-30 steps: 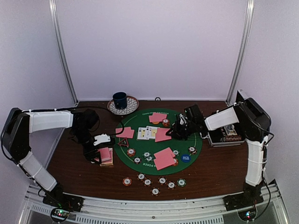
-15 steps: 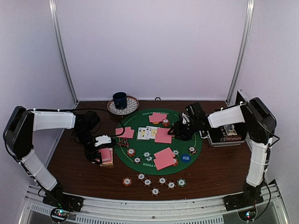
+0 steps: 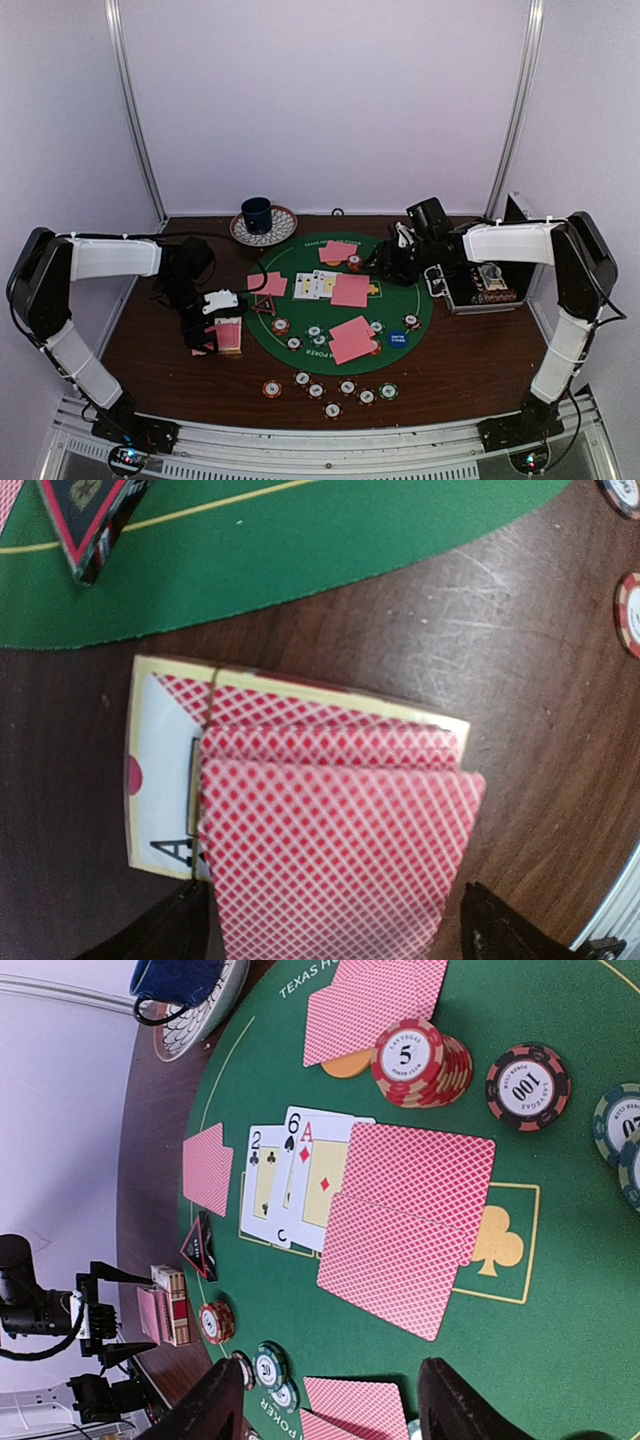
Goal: Distribute texas hold em gaming equipment
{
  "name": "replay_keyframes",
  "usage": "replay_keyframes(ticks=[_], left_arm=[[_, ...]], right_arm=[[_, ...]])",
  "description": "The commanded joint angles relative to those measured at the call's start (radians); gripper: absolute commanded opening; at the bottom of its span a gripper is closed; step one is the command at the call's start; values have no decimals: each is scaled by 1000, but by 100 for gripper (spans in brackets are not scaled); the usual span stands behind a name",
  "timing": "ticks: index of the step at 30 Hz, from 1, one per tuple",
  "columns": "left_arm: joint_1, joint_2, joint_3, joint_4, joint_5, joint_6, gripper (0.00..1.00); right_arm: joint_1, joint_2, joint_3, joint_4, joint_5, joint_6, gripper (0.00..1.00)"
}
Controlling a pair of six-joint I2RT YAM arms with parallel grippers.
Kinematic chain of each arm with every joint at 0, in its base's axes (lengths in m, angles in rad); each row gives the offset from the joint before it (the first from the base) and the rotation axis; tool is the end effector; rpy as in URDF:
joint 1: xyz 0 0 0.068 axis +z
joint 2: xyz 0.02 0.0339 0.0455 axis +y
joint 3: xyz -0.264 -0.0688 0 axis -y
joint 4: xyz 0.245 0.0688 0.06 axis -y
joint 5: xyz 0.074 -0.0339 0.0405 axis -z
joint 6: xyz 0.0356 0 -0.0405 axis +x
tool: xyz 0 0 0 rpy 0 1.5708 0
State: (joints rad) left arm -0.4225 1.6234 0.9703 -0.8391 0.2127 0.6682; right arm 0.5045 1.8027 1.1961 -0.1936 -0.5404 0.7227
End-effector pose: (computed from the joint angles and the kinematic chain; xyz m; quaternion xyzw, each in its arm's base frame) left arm 0.2463 -0.1190 0.1675 0.5190 0.8473 -0.1005 0.0518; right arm 0.3317 0.2041 0.2051 -0.0025 0.8987 0.4108 0.1537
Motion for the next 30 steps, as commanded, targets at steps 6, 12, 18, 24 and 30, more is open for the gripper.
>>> replay_keyframes(ticks=[6,12,18,24,30], left_arm=[[8,6,22,-10,-9,-1,92],[8,-2,29,-21,-26,1,92],[8,-15,24,-55,-30,12,98],[15,-77,160,-157,9,-37,98],[99,-107,340,-160,12,-112,98]], right_arm=[[6,-85,15,-45,-27,0,65],[6,-126,6,-79,-36,-6,67],[9,-170,-3,-152,-38,-35,81],[11,-218,-5,-283,41,-132,99],[9,-321,-25,-344,294,-255,99]])
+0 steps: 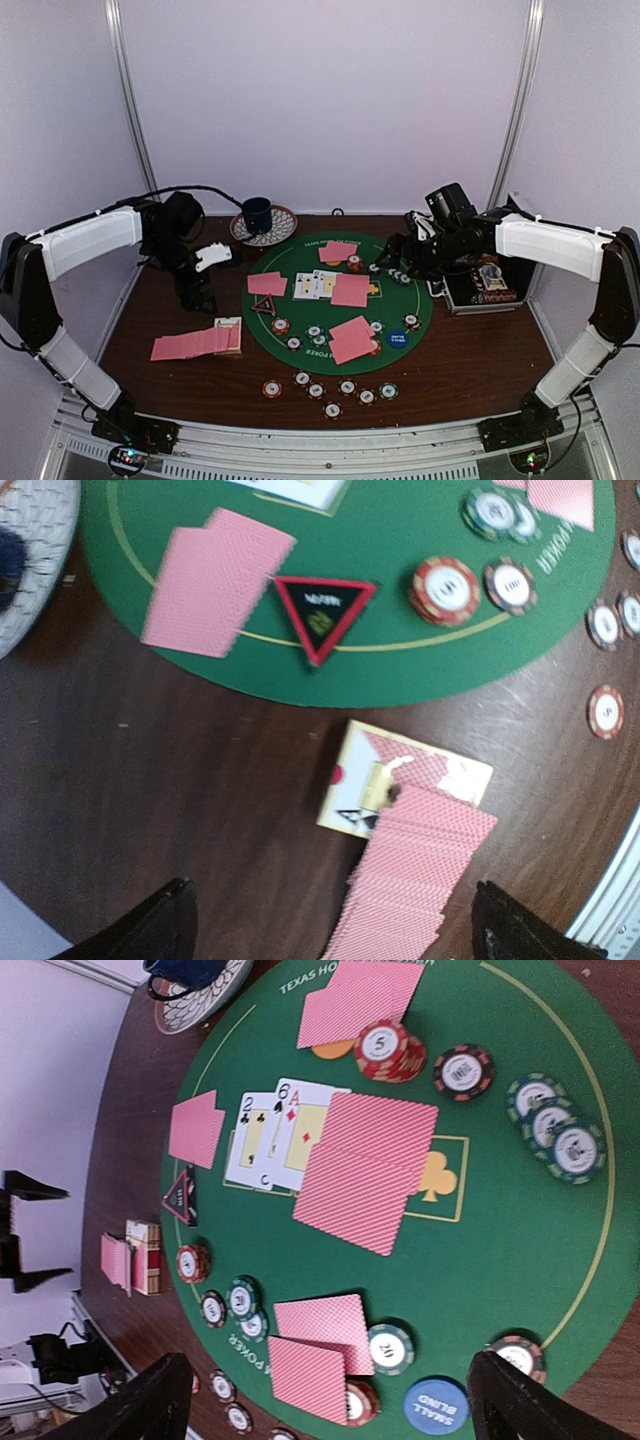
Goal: Distribute texas hold em gaming equipment
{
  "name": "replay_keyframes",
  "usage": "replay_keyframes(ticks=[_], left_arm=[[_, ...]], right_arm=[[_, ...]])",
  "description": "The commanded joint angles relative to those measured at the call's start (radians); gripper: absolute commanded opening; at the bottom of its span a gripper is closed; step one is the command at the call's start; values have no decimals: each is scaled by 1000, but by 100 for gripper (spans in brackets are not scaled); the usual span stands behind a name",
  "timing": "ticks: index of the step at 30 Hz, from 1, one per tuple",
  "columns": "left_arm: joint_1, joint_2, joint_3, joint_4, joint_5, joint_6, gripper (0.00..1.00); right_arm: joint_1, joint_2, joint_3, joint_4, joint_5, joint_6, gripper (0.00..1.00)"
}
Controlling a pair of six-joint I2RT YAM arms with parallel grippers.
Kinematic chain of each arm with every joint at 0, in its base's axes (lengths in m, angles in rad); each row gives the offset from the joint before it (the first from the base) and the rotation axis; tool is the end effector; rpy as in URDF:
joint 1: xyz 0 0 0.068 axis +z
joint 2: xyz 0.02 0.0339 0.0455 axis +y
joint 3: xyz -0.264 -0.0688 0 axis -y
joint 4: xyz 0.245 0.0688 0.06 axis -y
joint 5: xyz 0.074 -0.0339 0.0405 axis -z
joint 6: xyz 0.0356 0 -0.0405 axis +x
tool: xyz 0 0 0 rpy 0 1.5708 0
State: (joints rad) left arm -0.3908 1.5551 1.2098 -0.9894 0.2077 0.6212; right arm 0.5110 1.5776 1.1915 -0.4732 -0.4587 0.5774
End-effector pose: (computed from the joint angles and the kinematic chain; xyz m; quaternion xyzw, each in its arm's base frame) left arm 0.2673 -0.1181 0.2452 0.4894 0.8580 -0.0888 0.1282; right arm 0.2893 0.1803 0.2606 -0.0488 0.9150 0.3579 0.1798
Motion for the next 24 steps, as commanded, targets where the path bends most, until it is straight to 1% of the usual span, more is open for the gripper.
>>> replay_keyframes(ticks=[1,3,5,6,7,10,12,13,14,15,17,18,21,24], left_arm=[[96,-39,116,19,3,-85,98],[162,-35,118,102,-21,-136,98],[235,-30,71,229,-49,-187,97],[275,-28,36,306,-53,-214,97],[311,-27,-4,383,-49,-247,98],[410,-17,-155,687,-33,-343,98],[463,-2,-249,865,-1,-422,98],[485,13,-285,933,18,-462,98],[498,30,-312,996,34,-499,97],[505,48,-333,1049,43,-528,98],[511,82,-304,1023,66,-551,98],[517,80,-309,1047,82,-579,97],[519,49,-379,1185,136,-616,97],[518,37,-415,1250,152,-679,98]], right_arm=[[1,-121,-33,-61,278,-130,100],[-4,-173,-72,-52,432,-170,100],[-16,-222,-111,-56,677,-177,100],[-27,-246,-142,-21,791,-185,99],[-34,-268,-191,39,876,-219,100],[-35,-315,-381,335,1117,-377,100],[-48,-307,-489,514,1226,-447,99],[-67,-299,-517,556,1231,-454,100],[-98,-290,-526,560,1225,-442,99],[-129,-291,-515,521,1219,-396,100],[-177,-303,-547,610,1205,-416,100],[-195,-309,-563,649,1198,-436,100],[-248,-296,-617,769,1198,-475,100],[-288,-262,-681,871,1193,-481,99]])
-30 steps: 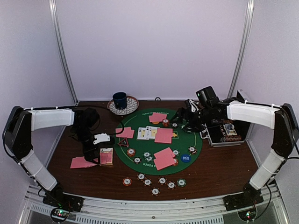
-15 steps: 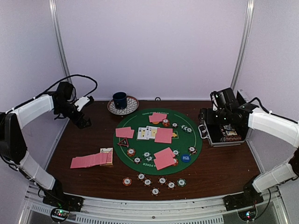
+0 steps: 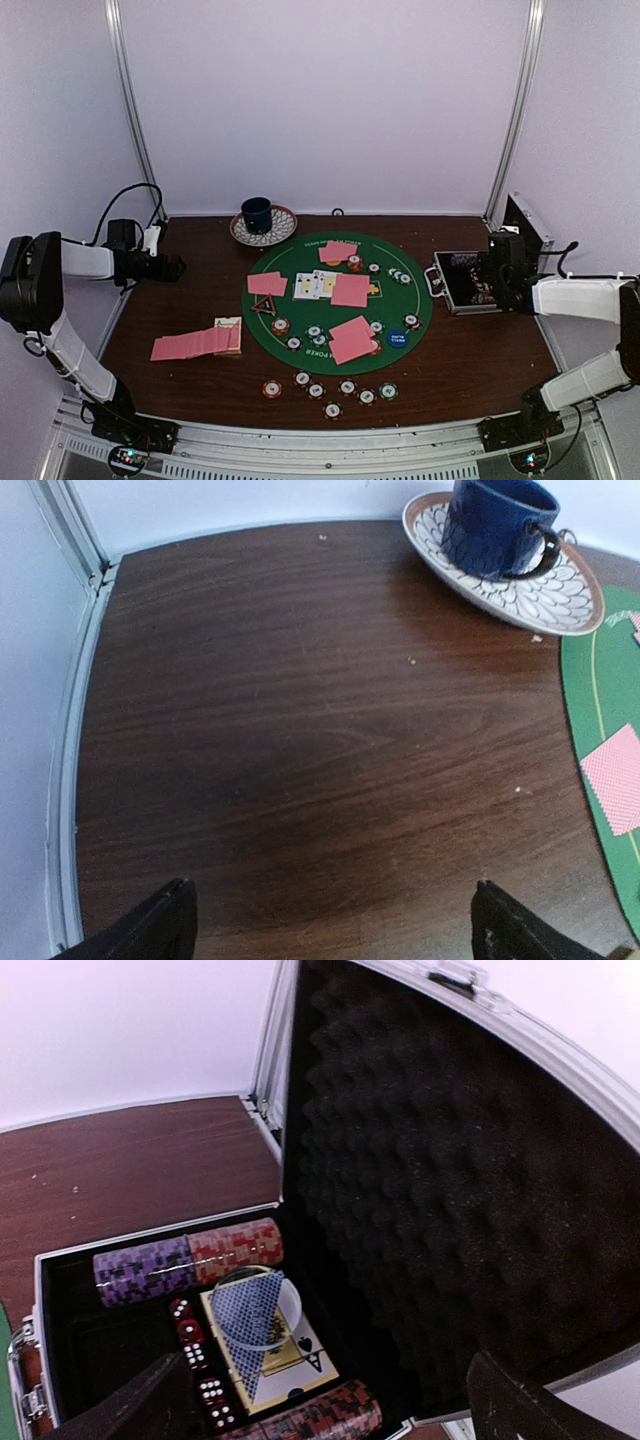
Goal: Distribute texas hold em gaming equipment
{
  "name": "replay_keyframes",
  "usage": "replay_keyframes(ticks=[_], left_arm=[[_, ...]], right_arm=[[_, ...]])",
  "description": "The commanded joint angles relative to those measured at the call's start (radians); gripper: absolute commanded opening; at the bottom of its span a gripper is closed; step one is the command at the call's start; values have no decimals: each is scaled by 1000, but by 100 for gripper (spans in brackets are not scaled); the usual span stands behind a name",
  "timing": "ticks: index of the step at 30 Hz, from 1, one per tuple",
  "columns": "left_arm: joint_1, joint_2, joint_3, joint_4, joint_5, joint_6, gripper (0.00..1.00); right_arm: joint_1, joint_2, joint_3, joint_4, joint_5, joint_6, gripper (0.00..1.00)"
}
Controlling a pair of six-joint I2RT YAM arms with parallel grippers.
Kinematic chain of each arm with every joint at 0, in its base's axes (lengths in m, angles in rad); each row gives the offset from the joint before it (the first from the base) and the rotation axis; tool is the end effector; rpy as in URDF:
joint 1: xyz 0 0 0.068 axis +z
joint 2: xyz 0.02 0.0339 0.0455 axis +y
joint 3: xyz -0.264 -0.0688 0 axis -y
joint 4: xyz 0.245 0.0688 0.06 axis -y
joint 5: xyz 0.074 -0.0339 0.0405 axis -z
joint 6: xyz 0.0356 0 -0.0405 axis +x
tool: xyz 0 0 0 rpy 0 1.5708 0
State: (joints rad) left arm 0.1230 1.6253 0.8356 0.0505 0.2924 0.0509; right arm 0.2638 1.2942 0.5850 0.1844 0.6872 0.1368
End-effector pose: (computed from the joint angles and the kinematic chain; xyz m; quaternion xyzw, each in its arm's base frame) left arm 0.3281 0.0302 0.1725 0.0262 0.9066 -0.0981 0.4097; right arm 0.2576 0.0462 0.2026 0.1162 0.8247 -0.1924 0.5189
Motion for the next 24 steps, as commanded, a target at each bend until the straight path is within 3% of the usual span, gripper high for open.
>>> replay_keyframes(ticks=[1,6,12,15,19,21,24], left_arm=[[4,-33,-42,214,60,-114,98],[1,-57,-63,183,-1,-129,98],[-2,-16,-159,275,-52,-127,97],[-9,-15,-203,372,-37,-136,98],[-58,-35,-246,417,-95,-86,97],[-96,-67,-320,516,-144,-62,98],[-115,-74,-459,740,-212,-71,98]], right_arm=[[-50,29,-110,278,29,-50,99],[-98,64,-219,601,-80,-121,99],[-124,188,-238,798,-144,-153,100],[-125,189,-215,739,-202,-157,100],[-131,229,-228,790,-324,-192,99],[-136,296,-252,930,-328,-215,100],[-143,267,-220,809,-337,-185,100]])
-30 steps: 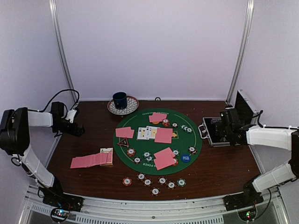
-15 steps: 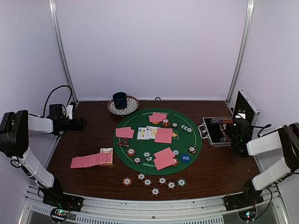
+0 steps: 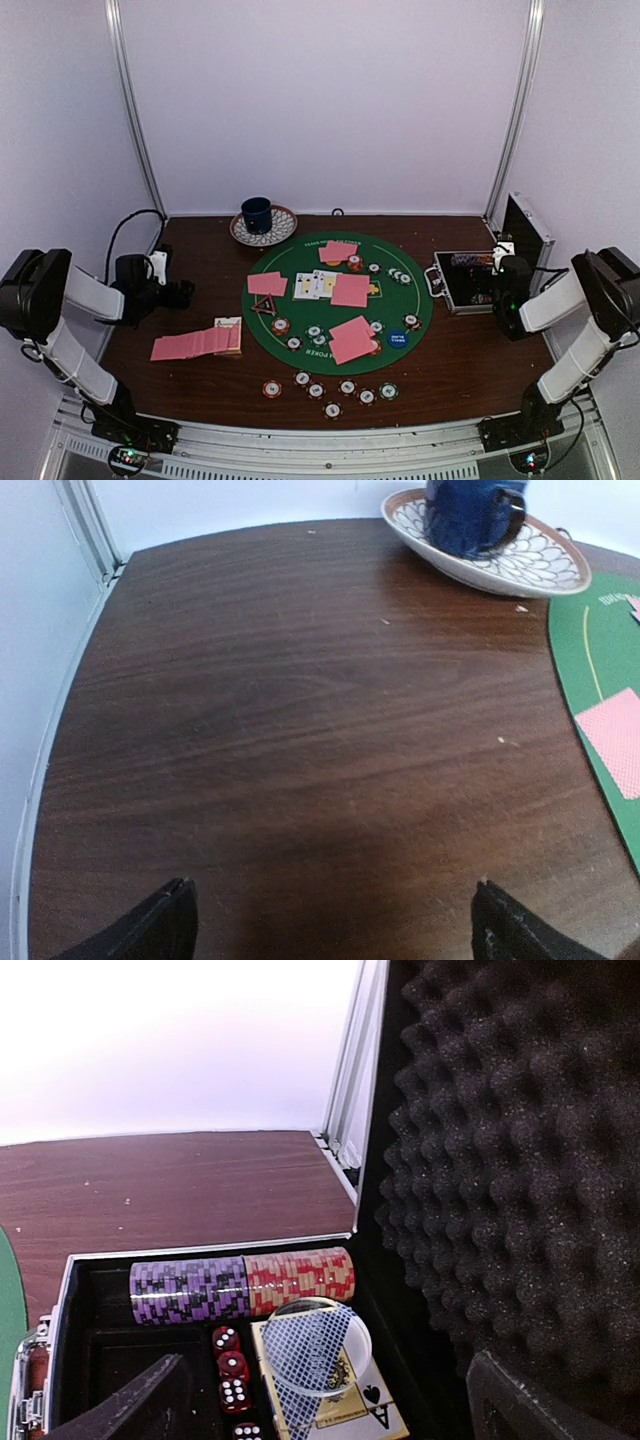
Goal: Distribute texas hold em gaming equipment
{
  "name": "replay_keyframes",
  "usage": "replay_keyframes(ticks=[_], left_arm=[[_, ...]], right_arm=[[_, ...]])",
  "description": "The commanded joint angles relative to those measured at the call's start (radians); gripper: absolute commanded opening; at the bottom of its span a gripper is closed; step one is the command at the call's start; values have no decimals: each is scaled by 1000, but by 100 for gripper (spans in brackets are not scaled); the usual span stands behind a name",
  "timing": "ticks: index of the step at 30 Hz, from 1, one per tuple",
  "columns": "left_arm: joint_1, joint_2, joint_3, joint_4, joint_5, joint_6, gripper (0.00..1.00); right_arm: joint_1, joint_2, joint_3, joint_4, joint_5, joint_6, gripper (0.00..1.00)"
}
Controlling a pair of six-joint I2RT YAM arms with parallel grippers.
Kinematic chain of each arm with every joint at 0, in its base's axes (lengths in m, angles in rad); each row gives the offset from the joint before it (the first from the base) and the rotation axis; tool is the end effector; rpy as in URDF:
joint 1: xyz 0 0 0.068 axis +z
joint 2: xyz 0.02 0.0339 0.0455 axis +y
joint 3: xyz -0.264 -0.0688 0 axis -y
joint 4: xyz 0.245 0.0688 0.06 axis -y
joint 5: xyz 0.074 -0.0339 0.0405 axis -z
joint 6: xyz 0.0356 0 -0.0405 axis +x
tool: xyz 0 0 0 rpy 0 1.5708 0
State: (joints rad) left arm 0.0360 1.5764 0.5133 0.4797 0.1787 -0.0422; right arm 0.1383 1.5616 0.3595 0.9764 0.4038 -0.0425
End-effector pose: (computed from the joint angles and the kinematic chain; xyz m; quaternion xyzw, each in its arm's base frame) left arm 0.2841 0.0039 0.1325 0.0080 0.8781 -0.0800 0.4717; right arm 0.2653 0.0228 0.1467 0.0552 0.7745 -0.1275 0.6171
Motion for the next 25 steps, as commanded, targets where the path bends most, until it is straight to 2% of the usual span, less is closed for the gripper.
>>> replay_keyframes(ticks=[1,3,4,6,25], left_arm=[[-28,3,-177,452,-73,27,98],[-33,-20,-165,385,-50,58,98],[-32,-4,-165,422,-55,52,98],[-33,-17,-161,386,-61,52,98],[-33,-10,-164,410,-62,50,98]], right_arm=[[-21,16,4,55,-54,-14,100],[-28,-1,14,2,-63,6,99],[-37,1,17,3,-72,12,99],[-45,4,14,13,-83,12,99],[-46,3,12,17,-90,9,100]])
